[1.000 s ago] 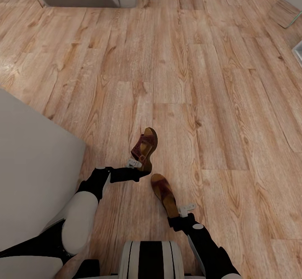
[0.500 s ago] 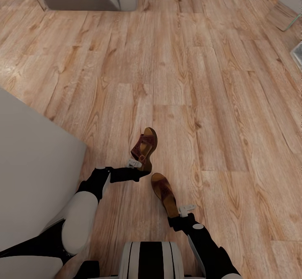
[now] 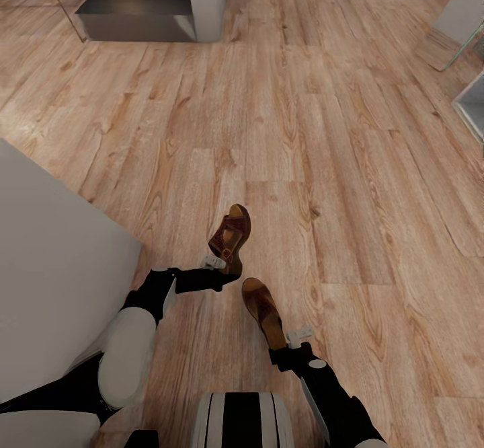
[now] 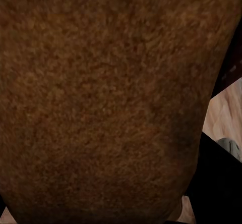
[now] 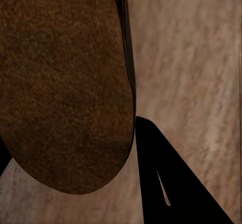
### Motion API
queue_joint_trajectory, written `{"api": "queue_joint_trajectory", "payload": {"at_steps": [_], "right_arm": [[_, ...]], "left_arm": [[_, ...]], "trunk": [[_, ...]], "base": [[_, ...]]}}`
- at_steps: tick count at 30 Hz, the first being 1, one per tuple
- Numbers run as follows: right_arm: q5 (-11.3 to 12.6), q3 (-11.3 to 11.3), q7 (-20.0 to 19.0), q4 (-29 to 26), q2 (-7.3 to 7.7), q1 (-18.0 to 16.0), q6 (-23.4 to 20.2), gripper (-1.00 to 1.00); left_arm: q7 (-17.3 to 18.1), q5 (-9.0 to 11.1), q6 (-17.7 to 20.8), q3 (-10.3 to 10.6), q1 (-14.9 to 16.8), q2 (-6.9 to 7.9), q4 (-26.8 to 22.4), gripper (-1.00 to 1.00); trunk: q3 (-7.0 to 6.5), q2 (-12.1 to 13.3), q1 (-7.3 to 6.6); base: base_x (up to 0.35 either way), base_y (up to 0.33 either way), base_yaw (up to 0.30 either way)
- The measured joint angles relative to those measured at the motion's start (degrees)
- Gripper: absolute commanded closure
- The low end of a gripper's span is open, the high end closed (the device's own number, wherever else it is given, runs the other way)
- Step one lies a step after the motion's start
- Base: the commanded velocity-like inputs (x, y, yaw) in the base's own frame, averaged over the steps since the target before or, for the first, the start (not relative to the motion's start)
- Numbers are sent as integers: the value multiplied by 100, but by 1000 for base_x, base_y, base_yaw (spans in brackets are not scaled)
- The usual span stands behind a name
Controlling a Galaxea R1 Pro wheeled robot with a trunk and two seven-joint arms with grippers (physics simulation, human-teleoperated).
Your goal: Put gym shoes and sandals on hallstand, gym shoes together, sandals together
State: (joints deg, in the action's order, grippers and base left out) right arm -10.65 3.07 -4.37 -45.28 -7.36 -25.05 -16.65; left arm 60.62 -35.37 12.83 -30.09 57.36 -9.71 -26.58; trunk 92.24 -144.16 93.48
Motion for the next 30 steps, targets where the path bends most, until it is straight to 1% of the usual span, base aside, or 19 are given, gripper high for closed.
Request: {"api": "queue_joint_trajectory", "payload": {"at_steps": [1,4,5,7,9,12,14,16,19,21,22,24,25,26,27,29,30], "right_arm": [[4,-1,0,-7,-1,0,-1,100],[7,4,0,-27,-1,0,7,100],[7,4,0,-25,-1,0,12,100],[7,4,0,-26,-1,0,13,100],[4,4,0,-28,4,0,18,100],[2,1,0,-29,30,6,23,100],[2,2,0,-31,88,8,24,100],[3,1,0,-31,132,10,28,100],[5,3,0,-31,210,16,52,100],[5,3,5,-34,259,17,68,100],[3,0,10,-46,284,17,86,100],[2,-1,14,-69,313,17,118,100],[-5,-7,28,-96,357,17,159,100],[-4,-12,40,-108,389,17,180,100],[-16,-45,76,-123,471,17,219,100],[-6,-101,116,-131,562,17,253,100],[-16,-184,145,-136,630,17,285,100]], "left_arm": [[0,2,1,-5,0,2,-44,100],[4,8,70,-2,0,4,-425,100],[2,0,191,4,-10,10,-512,100],[-6,-5,275,5,-19,30,-561,100],[-16,-14,323,5,-25,93,-590,100],[-15,-12,355,-1,-32,232,-604,100],[-21,-15,360,-4,-34,330,-608,100],[-89,-22,355,-4,-40,381,-610,100],[-333,-27,339,3,-158,403,-609,100],[-578,-28,317,29,-288,400,-609,100],[-782,-42,295,46,-380,394,-610,100],[-1015,-25,259,52,-475,390,-614,100],[-1235,-38,191,59,-560,388,-614,100],[-1345,-22,142,58,-600,387,-616,100],[-1538,-33,16,53,-675,389,-613,100],[-1715,-25,-133,40,-756,393,-610,100],[-1862,-35,-280,27,-841,399,-609,100]], "trunk": [[-22,1,-3],[-89,5,-10],[-111,7,-13],[-155,9,-18],[-206,12,-23],[-293,16,-31],[-353,19,-36],[-415,21,-41],[-507,25,-49],[-569,28,-54],[-600,30,-56],[-662,32,-62],[-693,34,-64],[-725,35,-67],[-756,36,-69],[-818,39,-75],[-849,40,-77]], "base": [[0,0,0],[0,0,0],[0,0,0],[0,0,-3],[0,0,-49],[0,0,-84],[0,0,-97],[0,0,-94],[0,0,-84],[0,0,-54],[0,0,-33],[0,0,-19],[0,0,-14],[0,0,-9],[0,0,-7],[0,0,-5],[0,0,-2]]}}
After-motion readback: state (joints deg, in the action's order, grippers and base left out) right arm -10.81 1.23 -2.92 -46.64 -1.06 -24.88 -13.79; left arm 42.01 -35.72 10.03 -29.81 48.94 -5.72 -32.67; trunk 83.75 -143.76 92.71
